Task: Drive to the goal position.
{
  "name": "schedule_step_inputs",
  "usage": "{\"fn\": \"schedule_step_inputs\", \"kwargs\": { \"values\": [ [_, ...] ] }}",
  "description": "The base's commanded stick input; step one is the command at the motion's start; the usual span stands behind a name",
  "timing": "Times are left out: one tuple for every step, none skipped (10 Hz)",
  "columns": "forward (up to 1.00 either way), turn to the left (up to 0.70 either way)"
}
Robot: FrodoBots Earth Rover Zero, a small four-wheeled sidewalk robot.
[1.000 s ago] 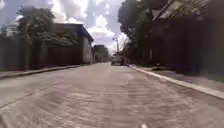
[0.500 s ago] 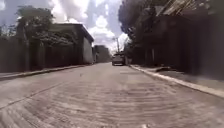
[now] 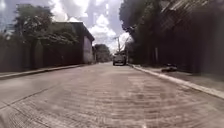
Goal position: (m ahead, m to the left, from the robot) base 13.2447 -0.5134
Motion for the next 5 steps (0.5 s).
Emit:
{"fn": "schedule_step_inputs", "kwargs": {
  "values": [
    [0.85, 0.00],
    [0.85, 0.00],
    [0.85, 0.00],
    [0.85, 0.00],
    [0.85, 0.00]
  ]
}}
